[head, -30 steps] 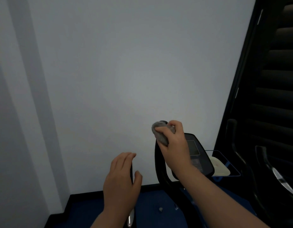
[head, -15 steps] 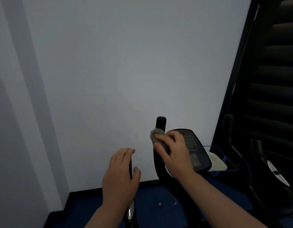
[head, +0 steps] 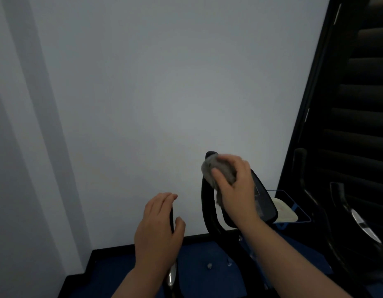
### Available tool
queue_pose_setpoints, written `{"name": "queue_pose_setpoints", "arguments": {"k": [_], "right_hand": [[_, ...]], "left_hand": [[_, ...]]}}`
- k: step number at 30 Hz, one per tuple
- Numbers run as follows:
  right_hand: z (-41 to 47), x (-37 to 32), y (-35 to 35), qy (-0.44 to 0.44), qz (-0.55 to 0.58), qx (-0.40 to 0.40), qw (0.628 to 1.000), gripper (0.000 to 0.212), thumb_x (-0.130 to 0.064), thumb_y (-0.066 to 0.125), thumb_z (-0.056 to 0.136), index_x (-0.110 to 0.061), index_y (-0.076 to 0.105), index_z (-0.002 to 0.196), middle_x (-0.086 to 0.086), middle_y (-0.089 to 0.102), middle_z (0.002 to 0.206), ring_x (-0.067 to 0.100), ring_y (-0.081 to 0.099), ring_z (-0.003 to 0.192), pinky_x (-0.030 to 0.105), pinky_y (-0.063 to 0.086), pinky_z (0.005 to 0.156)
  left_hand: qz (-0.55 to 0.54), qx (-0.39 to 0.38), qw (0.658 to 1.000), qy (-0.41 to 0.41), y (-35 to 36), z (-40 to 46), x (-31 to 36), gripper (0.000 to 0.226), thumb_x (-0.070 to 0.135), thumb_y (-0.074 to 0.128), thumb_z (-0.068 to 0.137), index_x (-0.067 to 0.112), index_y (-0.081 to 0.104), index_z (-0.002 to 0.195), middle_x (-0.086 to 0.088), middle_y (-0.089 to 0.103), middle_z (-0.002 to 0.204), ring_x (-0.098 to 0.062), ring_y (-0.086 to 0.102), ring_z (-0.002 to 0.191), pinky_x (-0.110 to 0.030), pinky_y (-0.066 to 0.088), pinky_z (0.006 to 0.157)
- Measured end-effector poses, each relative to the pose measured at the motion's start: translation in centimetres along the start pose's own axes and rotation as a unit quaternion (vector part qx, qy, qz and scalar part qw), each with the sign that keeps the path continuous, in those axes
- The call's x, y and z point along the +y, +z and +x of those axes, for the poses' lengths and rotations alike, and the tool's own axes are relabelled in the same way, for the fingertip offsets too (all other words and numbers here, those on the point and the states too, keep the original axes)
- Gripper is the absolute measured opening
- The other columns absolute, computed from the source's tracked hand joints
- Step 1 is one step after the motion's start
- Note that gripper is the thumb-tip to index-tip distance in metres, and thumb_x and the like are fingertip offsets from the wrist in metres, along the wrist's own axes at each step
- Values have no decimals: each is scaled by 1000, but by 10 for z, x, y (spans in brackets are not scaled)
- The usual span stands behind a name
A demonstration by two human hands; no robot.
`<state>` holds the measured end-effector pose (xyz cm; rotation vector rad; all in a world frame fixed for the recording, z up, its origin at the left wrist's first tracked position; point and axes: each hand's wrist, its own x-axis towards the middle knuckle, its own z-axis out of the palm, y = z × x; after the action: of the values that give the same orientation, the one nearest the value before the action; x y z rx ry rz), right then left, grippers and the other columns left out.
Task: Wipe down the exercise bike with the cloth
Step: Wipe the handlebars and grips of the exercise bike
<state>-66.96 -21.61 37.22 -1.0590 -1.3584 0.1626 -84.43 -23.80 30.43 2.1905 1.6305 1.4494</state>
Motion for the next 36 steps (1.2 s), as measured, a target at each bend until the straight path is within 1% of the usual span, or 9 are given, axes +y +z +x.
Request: {"name": "queue_pose_setpoints", "arguments": {"k": [5, 9, 13, 18, 21, 23, 26, 33, 36], "right_hand": [[-9, 13, 11, 40, -6, 37, 999, 24, -7, 70, 86, -19, 66, 106, 1, 55, 108, -14, 51, 98, 1, 37, 83], [-24, 29, -3, 112, -15, 2, 994, 17, -14, 74, 83, -28, 68, 92, -3, 62, 99, 3, 59, 95, 14, 46, 81], [4, 19, 0, 148, 95, 117, 977, 21, -17, 71, 87, -21, 71, 108, -1, 65, 110, 2, 61, 101, 8, 46, 83], [-6, 22, 16, 224, 101, 39, 969, 18, -19, 68, 89, -16, 71, 107, 11, 66, 109, 19, 64, 102, 33, 51, 93], [-18, 29, -2, 241, 64, -31, 968, 13, -15, 71, 86, -17, 74, 99, 7, 70, 99, 17, 66, 93, 24, 54, 81], [-14, 24, -11, 226, 91, -16, 970, 12, -13, 72, 86, -24, 73, 89, 1, 72, 93, 9, 68, 81, 11, 50, 63], [5, 9, -3, 138, 85, 56, 985, 16, -16, 73, 84, -24, 69, 97, 0, 68, 100, 4, 65, 89, 14, 50, 72], [-18, 13, 20, 4, -157, -82, 984, 11, -20, 73, 85, -17, 70, 95, -4, 47, 99, 2, 52, 86, 12, 43, 76], [-8, 9, 16, -18, -150, -52, 987, 9, -22, 75, 83, -22, 70, 91, -8, 47, 94, -7, 51, 85, 1, 36, 72]], "left_hand": [[-1, 4, 1000, -4, 1, -1, 2, 50, 14, 65, 83, 22, 56, 131, 11, 51, 131, 7, 30, 122, -20, 42, 76], [-4, 5, 1000, 2, 0, 0, 2, 49, 13, 66, 82, 21, 57, 129, 11, 53, 129, 5, 33, 122, -19, 42, 75], [-5, 6, 1000, 1, 1, 0, 3, 49, 13, 66, 82, 21, 57, 129, 11, 53, 129, 3, 34, 123, -19, 42, 75], [1, 0, 1000, 1, 0, 0, 1, 50, 13, 65, 82, 22, 55, 131, 11, 52, 131, -2, 36, 125, -21, 43, 77], [-1, -2, 1000, 2, 1, 1, 1, 51, 13, 66, 82, 22, 56, 131, 10, 52, 131, -2, 36, 125, -22, 44, 76], [-4, -1, 1000, -2, 2, 0, 1, 51, 14, 66, 82, 22, 55, 131, 10, 51, 131, 2, 34, 124, -21, 43, 76], [-1, 2, 1000, -2, 1, 0, 1, 52, 14, 66, 82, 22, 55, 132, 10, 52, 131, 4, 32, 123, -21, 42, 78], [17, -18, 1000, 10, -2, -1, -1, 54, 17, 64, 83, 22, 52, 135, 9, 48, 136, -4, 34, 129, -21, 44, 81], [20, -20, 1000, 13, -2, 0, -1, 54, 18, 63, 84, 23, 51, 136, 10, 48, 136, -3, 34, 129, -20, 43, 80]]}}
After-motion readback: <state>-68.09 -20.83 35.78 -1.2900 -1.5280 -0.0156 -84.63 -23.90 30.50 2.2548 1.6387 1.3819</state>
